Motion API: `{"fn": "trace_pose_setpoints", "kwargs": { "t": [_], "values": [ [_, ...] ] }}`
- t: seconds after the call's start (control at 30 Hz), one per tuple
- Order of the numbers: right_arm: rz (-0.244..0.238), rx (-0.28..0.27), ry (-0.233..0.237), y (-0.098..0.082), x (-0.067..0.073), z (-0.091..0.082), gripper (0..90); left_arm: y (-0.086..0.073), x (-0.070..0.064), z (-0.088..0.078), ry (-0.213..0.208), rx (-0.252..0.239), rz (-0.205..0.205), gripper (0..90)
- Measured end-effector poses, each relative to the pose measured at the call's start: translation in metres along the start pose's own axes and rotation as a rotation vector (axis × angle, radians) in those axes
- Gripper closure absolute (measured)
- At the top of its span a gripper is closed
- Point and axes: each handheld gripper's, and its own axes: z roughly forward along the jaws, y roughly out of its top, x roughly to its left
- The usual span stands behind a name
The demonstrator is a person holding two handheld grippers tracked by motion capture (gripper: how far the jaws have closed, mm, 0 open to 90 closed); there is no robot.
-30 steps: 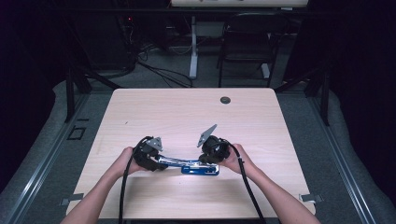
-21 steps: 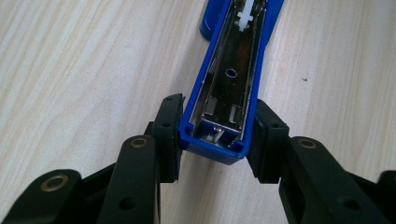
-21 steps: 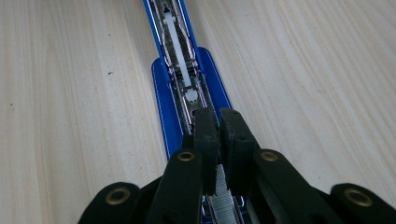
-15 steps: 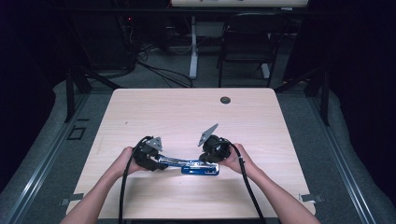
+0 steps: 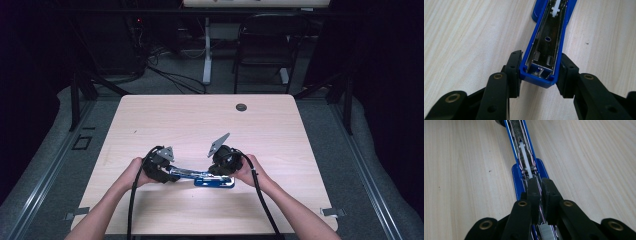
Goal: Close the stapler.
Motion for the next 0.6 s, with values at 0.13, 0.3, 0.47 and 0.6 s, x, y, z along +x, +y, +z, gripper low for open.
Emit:
{"fn": "trace_pose_setpoints", "kwargs": {
  "t": [0.13,0.3,0.47,0.6],
  "values": [
    [-0.002,-0.015,0.005,0.006,0.001,0.003,86.2,0.0,0.0,0.0,-0.004,0.003,0.001,61.2],
    [-0.021,-0.021,0.011,0.013,0.006,0.01,86.8,0.001,0.001,-0.001,-0.006,0.009,0.004,61.2],
    [-0.031,-0.025,0.011,0.018,0.01,0.015,86.7,0.004,0.001,-0.002,-0.007,0.022,0.013,61.5],
    [-0.037,-0.028,0.017,0.021,0.011,0.017,86.6,0.008,0.0,-0.004,-0.006,0.038,0.025,61.5]
  ]
}}
